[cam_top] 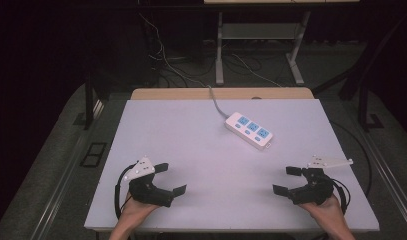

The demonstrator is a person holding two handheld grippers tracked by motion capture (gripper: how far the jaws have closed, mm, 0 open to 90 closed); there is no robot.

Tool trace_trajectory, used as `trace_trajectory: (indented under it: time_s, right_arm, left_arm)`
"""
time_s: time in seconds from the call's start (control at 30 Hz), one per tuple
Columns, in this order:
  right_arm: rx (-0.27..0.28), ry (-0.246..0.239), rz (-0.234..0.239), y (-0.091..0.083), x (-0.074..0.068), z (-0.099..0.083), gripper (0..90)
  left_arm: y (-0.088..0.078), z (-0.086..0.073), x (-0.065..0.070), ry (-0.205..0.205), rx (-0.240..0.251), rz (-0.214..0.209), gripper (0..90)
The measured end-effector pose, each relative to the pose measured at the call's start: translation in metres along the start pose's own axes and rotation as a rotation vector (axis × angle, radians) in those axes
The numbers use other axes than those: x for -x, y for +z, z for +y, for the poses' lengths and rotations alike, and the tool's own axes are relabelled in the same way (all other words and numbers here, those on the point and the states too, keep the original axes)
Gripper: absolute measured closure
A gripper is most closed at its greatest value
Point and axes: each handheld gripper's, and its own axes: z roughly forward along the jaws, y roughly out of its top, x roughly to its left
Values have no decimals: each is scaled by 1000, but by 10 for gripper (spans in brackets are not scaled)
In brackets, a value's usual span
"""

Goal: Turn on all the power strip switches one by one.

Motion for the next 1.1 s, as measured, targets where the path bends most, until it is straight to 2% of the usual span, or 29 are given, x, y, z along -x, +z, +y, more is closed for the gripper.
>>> trace_trajectory:
  time_s: [0.4,0.97,1.1]
  right_arm:
    - [-21,-4,2,1,0,-1,8]
    - [-57,8,13,3,1,1,8]
    - [-54,8,3,2,1,3,8]
  left_arm:
    - [1,-1,0,5,-1,-4,0]
    - [-2,-2,-4,-10,10,-2,0]
    - [-1,-3,-4,-10,9,-6,0]
